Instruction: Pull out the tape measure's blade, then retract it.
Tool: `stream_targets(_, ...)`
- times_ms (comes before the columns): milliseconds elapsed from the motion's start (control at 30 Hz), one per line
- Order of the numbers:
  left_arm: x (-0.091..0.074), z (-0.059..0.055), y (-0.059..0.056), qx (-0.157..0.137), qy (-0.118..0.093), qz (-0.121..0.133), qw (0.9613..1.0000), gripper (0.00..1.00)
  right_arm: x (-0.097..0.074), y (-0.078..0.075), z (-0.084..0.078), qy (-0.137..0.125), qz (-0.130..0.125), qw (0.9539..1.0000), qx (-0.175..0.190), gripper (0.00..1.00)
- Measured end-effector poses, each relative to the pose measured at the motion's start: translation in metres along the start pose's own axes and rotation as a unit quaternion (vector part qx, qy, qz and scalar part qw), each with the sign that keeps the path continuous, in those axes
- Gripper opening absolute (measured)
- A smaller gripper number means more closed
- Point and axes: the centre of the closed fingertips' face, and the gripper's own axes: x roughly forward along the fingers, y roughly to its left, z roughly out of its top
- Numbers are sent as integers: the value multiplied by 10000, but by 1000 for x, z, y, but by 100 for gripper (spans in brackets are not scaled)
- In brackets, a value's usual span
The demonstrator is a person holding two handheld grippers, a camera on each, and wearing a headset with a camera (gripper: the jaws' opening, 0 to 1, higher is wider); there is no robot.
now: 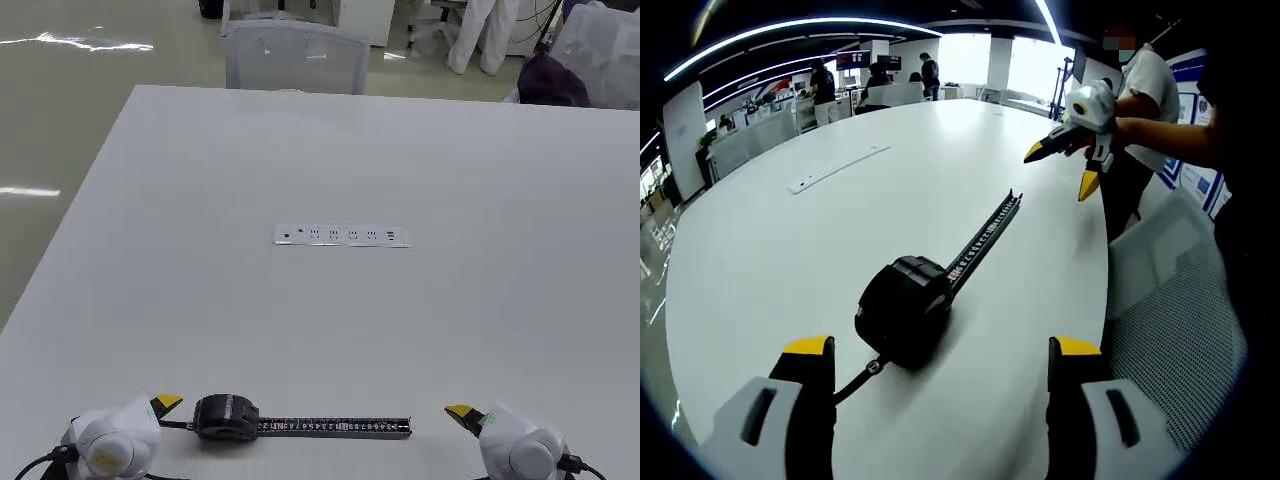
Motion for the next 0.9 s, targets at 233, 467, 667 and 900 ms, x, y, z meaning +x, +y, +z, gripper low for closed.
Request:
stream_targets(233, -11, 5, -6, -118, -69, 174, 9998, 92, -9, 11, 4, -109, -166, 9998, 65, 90)
stream_targets(467, -19, 12, -14, -256, -222, 303, 9990, 97, -19, 17, 7, -220, -321, 9991, 190, 91)
stream_targets(667, -23, 8, -16, -430, -218, 448, 9978, 99, -25, 25, 13, -317, -424, 9983, 259, 92)
stream_targets(900, -31, 10, -13, -815, -408, 812, 9925, 99, -27, 34, 18, -401, -577, 9968, 376, 92)
